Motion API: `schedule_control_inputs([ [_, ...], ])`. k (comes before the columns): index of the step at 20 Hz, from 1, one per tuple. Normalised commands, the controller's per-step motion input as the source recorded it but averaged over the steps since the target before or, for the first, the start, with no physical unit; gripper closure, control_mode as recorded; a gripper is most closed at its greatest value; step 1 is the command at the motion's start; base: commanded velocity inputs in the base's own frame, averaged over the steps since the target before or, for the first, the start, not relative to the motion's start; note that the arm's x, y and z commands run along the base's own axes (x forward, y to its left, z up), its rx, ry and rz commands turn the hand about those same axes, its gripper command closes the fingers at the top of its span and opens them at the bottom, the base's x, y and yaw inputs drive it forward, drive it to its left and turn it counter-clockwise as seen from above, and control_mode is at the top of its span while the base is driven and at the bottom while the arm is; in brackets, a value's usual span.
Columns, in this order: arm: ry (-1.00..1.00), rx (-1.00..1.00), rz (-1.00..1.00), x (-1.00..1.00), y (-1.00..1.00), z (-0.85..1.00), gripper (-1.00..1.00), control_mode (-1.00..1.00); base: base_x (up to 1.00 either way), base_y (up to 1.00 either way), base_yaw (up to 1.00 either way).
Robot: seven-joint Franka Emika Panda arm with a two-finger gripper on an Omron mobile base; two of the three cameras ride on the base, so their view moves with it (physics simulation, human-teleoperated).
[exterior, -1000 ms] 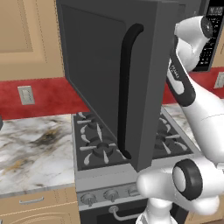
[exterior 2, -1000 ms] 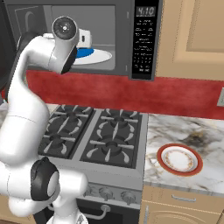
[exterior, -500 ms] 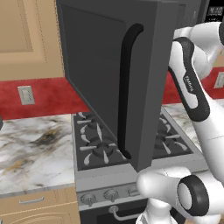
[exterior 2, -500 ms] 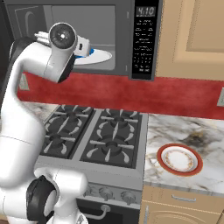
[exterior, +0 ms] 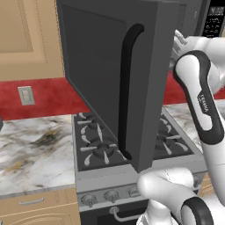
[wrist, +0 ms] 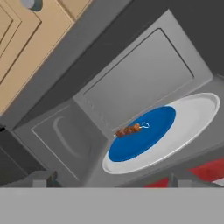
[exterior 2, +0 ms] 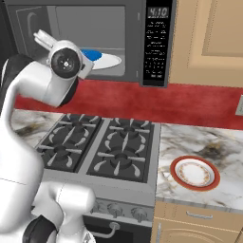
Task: Pick the kebab skewer from the counter and place it in the microwave. Then turn on the microwave.
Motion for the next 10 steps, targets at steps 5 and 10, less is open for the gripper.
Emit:
schedule_control_inputs([
  [5, 0.12, 0.03, -0.15, -0.46, -0.05, 0.10, -1.00, -1.00, 0.00, 0.00, 0.00],
  [10, 0.20, 0.00, -0.12, -0.44, -0.15, 0.12, -1.00, -1.00, 0.00, 0.00, 0.00],
])
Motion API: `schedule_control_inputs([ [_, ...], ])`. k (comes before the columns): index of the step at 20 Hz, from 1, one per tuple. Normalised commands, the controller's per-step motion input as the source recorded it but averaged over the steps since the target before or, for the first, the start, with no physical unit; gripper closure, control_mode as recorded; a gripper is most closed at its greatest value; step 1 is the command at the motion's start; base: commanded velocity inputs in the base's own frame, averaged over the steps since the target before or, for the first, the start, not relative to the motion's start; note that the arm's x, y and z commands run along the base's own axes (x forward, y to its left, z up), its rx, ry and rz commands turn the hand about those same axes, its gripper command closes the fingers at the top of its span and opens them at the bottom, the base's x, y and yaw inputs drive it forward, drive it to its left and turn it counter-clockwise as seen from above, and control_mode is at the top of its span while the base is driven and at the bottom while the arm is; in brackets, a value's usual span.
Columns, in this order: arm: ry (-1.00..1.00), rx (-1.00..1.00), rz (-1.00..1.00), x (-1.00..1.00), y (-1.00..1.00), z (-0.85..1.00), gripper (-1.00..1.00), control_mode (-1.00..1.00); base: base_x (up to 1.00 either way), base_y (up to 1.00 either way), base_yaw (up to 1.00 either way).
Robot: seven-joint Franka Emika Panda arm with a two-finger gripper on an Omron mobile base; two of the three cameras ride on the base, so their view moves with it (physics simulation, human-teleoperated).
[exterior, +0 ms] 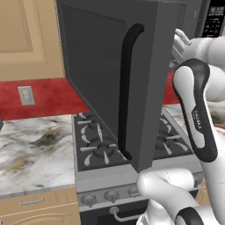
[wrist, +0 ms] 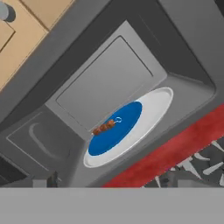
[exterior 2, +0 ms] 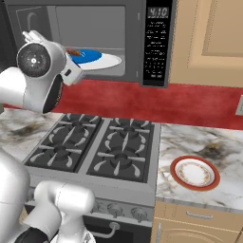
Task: Pick the kebab skewer from the counter and place it in the microwave. Then turn on the microwave.
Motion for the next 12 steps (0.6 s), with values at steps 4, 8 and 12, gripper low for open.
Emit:
schedule_control_inputs([
  [4, 0.21, 0.00, -0.06, -0.46, -0.22, 0.09, -1.00, -1.00, 0.00, 0.00, 0.00],
  [8, 0.17, 0.03, -0.03, -0.50, -0.21, 0.04, -1.00, -1.00, 0.00, 0.00, 0.00],
  [12, 0.12, 0.11, 0.00, -0.56, -0.10, 0.00, -1.00, -1.00, 0.00, 0.00, 0.00],
])
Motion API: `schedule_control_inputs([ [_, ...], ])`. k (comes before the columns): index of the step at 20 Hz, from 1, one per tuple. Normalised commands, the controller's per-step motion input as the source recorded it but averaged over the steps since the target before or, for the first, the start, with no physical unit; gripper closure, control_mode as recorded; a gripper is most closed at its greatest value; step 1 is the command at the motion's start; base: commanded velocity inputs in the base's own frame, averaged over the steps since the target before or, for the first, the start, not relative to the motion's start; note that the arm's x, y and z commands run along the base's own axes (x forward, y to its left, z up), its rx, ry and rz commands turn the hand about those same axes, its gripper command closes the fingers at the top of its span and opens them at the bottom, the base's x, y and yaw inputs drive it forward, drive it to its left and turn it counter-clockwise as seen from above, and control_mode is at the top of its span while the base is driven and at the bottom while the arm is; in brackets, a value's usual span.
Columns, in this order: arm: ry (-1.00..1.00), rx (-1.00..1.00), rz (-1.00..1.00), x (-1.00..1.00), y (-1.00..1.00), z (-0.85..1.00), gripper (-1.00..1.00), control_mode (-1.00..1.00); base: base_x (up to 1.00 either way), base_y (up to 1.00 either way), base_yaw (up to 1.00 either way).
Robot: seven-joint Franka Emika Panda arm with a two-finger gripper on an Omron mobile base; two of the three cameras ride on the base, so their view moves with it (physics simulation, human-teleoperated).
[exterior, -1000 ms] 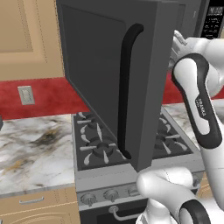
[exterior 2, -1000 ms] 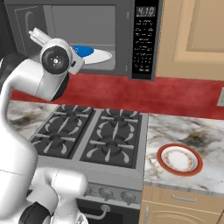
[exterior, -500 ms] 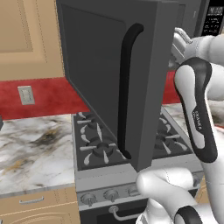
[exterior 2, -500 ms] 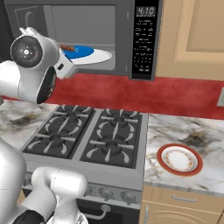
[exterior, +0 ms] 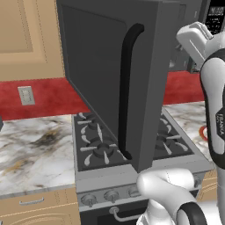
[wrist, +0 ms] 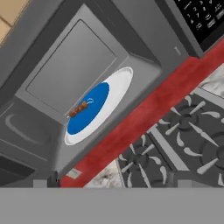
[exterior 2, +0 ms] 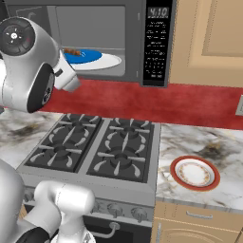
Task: Pick the kebab skewer from the counter and place it in the microwave. Then turn on the microwave.
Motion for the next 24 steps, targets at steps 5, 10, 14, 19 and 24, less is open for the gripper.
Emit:
schedule_control_inputs([
  [5, 0.10, 0.21, 0.00, -0.57, -0.07, 0.00, -1.00, -1.00, 0.00, 0.00, 0.00],
  [10, 0.09, 0.23, 0.00, -0.59, -0.06, 0.00, -1.00, -1.00, 0.00, 0.00, 0.00],
  [14, 0.08, 0.18, 0.00, -0.60, -0.03, 0.00, -1.00, -1.00, 0.00, 0.00, 0.00],
  [19, 0.04, 0.18, 0.00, -0.61, -0.02, 0.00, -1.00, -1.00, 0.00, 0.00, 0.00],
  [24, 0.01, 0.18, 0.00, -0.62, 0.00, -0.02, -1.00, -1.00, 0.00, 0.00, 0.00],
])
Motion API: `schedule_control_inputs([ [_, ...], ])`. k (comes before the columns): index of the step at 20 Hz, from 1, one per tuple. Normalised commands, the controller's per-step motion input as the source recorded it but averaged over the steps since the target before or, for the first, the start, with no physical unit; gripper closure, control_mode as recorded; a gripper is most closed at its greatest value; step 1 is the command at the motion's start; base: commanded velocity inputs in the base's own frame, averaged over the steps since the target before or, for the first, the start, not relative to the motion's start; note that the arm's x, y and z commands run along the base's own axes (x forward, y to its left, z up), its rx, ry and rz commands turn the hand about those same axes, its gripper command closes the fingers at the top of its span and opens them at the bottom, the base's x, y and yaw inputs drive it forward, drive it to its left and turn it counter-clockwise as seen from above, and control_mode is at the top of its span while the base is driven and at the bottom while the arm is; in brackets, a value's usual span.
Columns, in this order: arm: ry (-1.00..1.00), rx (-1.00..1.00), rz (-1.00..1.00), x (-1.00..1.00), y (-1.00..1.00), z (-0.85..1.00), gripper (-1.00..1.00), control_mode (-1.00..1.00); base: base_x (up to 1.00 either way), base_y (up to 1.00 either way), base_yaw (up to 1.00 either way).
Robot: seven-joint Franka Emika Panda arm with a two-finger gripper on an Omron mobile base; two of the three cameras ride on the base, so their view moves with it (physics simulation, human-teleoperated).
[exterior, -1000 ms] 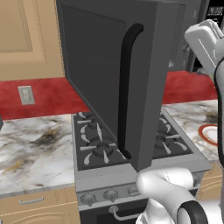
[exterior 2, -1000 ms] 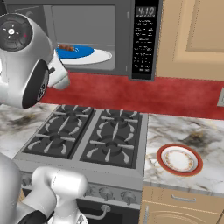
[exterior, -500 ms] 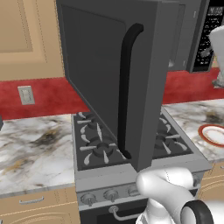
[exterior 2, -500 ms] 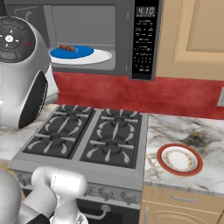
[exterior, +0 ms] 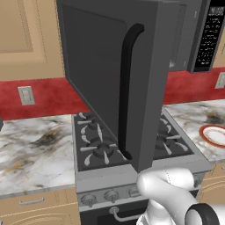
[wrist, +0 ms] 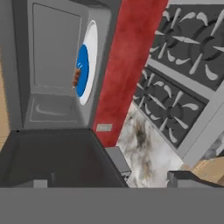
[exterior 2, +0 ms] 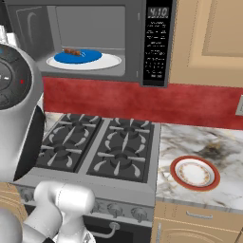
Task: Pick the kebab skewer from the counter and place it in the microwave. Then turn on the microwave.
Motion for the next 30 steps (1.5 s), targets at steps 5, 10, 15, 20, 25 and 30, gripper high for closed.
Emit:
schedule_control_inputs([
  [5, 0.00, 0.18, 0.00, -0.58, 0.01, 0.00, -1.00, -1.00, 0.00, 0.00, 0.00],
  [10, 0.00, 0.10, 0.00, -0.57, 0.01, 0.00, -1.00, -1.00, 0.00, 0.00, 0.00],
  [15, 0.00, 0.07, 0.01, -0.56, 0.00, 0.00, -1.00, -1.00, 0.00, 0.00, 0.00],
  [20, 0.00, 0.00, 0.07, -0.52, 0.00, 0.00, -1.00, -1.00, 0.00, 0.00, 0.00],
  [25, 0.00, 0.00, 0.15, -0.48, 0.06, 0.00, -1.00, -1.00, 0.00, 0.00, 0.00],
  [30, 0.00, 0.00, 0.17, -0.43, 0.12, 0.00, -1.00, -1.00, 0.00, 0.00, 0.00],
])
